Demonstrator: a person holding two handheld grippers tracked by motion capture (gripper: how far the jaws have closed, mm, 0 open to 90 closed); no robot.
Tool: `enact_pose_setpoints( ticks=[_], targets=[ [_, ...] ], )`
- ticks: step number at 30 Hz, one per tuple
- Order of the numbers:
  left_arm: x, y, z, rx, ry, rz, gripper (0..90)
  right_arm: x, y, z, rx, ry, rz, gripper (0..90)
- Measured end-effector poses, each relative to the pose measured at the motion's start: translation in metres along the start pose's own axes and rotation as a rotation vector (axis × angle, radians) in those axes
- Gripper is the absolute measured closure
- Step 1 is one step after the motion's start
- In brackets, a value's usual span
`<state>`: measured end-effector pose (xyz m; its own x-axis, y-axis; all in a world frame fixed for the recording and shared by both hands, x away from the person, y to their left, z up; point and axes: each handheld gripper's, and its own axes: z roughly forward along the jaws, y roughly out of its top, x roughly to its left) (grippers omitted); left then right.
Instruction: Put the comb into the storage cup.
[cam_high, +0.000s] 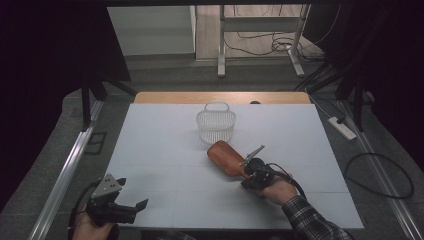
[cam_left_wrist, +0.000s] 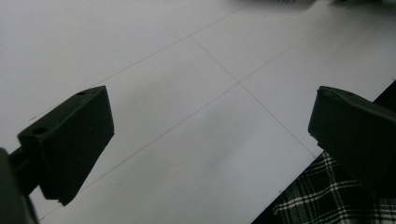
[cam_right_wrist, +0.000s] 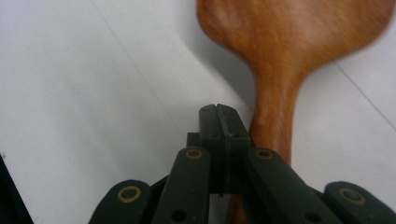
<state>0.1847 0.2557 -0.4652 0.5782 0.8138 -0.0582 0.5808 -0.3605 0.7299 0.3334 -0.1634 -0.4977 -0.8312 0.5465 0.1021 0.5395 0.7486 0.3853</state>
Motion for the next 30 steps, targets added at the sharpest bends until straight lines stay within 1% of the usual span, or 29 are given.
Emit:
enact_pose_setpoints(
  ticks=[2, 5, 6, 9, 11, 14, 18, 23, 26, 30],
  targets=[
    [0.0, 0.0, 0.0, 0.0, 0.0, 0.0, 0.9, -0.004, -0.003, -0.003, -0.01, -0.007, 0.014, 89.1],
    [0.0, 0.0, 0.0, 0.002, 0.001, 0.001, 1.0, -0.009, -0.007, -0.006, -0.008, -0.02, 0.032, 89.1],
    [0.0, 0.0, 0.0, 0.002, 0.001, 0.001, 1.0, -0.01, -0.008, -0.006, -0.01, -0.015, 0.041, 89.1],
    [0.0, 0.0, 0.0, 0.0, 0.001, 0.0, 1.0, -0.009, -0.007, -0.006, -0.007, -0.024, 0.032, 89.1],
    [0.0, 0.0, 0.0, 0.0, 0.001, -0.001, 1.0, -0.008, -0.007, -0.007, -0.008, -0.023, 0.036, 89.1],
    [0.0, 0.0, 0.0, 0.001, 0.0, -0.001, 1.0, -0.006, -0.006, -0.012, -0.034, -0.016, 0.039, 88.8],
    [0.0, 0.0, 0.0, 0.002, 0.0, -0.001, 1.0, -0.001, -0.002, -0.024, -0.085, -0.014, 0.029, 83.9],
    [0.0, 0.0, 0.0, 0.004, 0.0, -0.001, 1.1, 0.007, 0.001, -0.036, -0.123, -0.029, 0.013, 77.6],
    [0.0, 0.0, 0.0, 0.004, 0.0, -0.001, 1.1, 0.011, 0.003, -0.039, -0.13, -0.049, 0.001, 72.4],
    [0.0, 0.0, 0.0, 0.004, 0.0, 0.0, 1.1, 0.009, 0.003, -0.039, -0.124, -0.076, 0.013, 63.3]
  ],
)
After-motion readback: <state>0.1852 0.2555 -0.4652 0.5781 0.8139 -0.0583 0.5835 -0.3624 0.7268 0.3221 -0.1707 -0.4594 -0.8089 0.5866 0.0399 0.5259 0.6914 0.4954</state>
